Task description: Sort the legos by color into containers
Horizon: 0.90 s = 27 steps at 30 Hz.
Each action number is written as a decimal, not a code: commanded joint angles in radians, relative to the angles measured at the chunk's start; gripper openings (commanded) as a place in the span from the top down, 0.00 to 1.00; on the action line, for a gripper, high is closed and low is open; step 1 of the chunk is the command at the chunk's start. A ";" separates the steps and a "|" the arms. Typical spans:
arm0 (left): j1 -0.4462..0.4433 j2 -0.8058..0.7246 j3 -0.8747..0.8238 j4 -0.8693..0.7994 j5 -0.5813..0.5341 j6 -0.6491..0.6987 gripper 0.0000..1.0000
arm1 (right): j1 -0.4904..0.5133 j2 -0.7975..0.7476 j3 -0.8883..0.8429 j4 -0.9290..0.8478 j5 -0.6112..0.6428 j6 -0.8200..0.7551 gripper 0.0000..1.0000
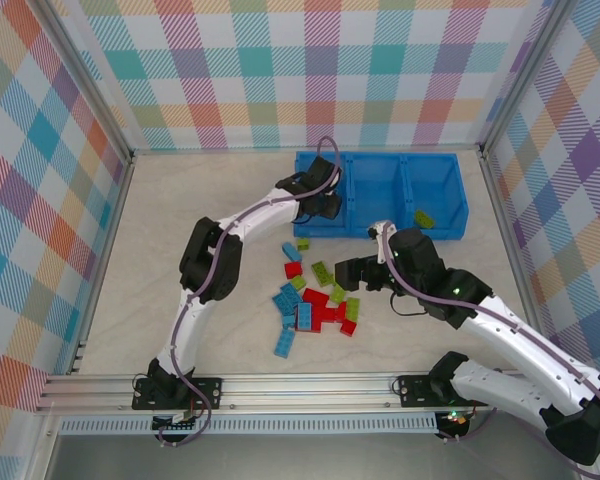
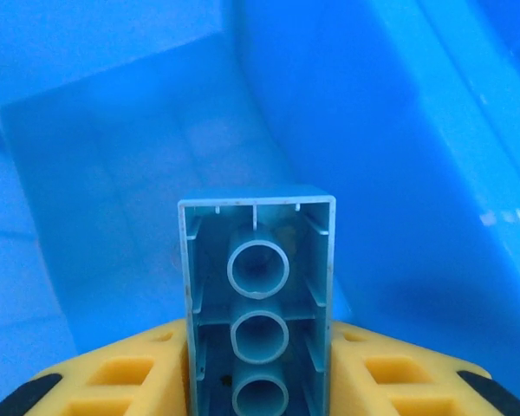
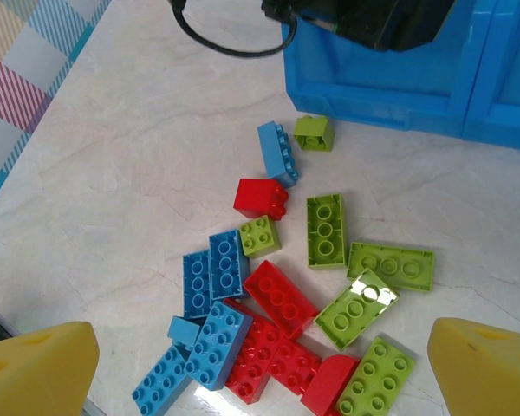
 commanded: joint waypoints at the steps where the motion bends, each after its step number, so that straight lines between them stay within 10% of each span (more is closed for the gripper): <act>1: 0.011 -0.011 0.051 -0.021 0.005 -0.022 0.56 | -0.001 -0.002 -0.008 -0.016 0.004 0.013 0.02; 11: -0.003 -0.260 -0.088 -0.036 0.032 0.014 0.34 | -0.002 0.036 0.008 -0.015 0.038 0.019 0.03; 22: -0.061 -1.010 -0.618 -0.121 -0.194 0.143 0.31 | 0.011 0.399 0.182 -0.050 -0.067 0.021 0.09; 27: -0.065 -1.295 -0.740 -0.316 -0.046 0.352 0.18 | 0.068 0.627 0.330 -0.056 -0.065 0.002 0.10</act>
